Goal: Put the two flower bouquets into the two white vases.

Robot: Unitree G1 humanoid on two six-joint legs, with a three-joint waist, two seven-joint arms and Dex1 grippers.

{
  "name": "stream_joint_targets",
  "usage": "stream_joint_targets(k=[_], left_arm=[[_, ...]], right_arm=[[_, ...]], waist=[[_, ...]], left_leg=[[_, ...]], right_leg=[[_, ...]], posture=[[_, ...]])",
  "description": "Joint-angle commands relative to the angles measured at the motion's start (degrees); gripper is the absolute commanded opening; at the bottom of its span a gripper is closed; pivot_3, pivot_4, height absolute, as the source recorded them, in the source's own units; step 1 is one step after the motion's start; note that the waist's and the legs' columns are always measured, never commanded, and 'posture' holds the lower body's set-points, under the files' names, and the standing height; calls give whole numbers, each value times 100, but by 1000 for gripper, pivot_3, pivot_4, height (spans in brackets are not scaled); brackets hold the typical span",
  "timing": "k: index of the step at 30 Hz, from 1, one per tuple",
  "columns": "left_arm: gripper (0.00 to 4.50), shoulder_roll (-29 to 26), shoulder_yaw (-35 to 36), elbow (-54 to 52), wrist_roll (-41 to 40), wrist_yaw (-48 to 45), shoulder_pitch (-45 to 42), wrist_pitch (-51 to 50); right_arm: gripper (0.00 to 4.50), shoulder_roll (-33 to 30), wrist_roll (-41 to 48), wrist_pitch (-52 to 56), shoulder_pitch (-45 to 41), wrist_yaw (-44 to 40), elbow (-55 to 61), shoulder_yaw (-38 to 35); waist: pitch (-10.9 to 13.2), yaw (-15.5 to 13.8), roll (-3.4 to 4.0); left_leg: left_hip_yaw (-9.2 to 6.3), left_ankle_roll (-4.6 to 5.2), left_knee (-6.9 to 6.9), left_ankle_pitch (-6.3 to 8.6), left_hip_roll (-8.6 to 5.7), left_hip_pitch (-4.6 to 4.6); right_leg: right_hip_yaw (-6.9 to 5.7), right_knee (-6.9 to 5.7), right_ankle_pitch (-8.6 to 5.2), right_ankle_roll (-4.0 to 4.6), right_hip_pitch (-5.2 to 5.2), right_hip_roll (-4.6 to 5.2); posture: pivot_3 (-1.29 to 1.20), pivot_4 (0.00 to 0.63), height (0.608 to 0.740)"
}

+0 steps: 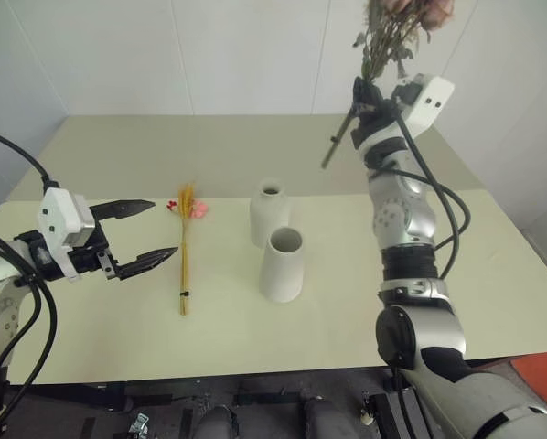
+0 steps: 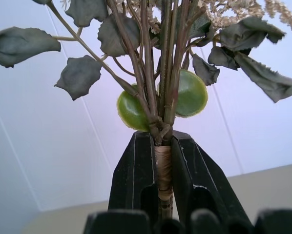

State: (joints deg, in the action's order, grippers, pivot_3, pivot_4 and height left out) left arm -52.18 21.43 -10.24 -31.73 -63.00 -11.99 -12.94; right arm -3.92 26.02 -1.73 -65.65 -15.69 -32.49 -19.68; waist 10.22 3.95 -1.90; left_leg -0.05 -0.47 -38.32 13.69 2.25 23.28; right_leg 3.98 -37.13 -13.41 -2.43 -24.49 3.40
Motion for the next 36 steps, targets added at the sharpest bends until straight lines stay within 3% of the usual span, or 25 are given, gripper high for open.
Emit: stream_joint_targets(k=[1,9,18,36], left_arm=[[4500,1,167,-189,-93,129,56,-72],[4500,-28,511,-425,-184,306,393,-267],[4500,-27,665,-534,-209,392,579,-330],[4500,-21,719,-599,-209,439,582,-269]], right_arm=[[212,188,361,-405,-433,-580,-215,-52],[212,495,578,52,-175,-1268,306,322],[212,542,507,516,570,-1353,1265,784],[212,646,40,78,822,-1509,692,1086]], waist=[[1,6,1],[2,7,4],[3,-3,4],[3,8,5]], left_leg=[[-1,0,3,0,2,-1],[0,-1,13,-1,5,-2],[-1,-4,15,-2,5,-3],[1,-4,16,-2,5,-3]], right_leg=[[-1,-1,0,1,0,-1],[-2,0,1,3,-4,-3],[-5,0,1,3,-3,-2],[-5,1,1,4,-4,-3]], posture=[[0,150,740],[0,150,740],[0,150,740],[0,150,740]])
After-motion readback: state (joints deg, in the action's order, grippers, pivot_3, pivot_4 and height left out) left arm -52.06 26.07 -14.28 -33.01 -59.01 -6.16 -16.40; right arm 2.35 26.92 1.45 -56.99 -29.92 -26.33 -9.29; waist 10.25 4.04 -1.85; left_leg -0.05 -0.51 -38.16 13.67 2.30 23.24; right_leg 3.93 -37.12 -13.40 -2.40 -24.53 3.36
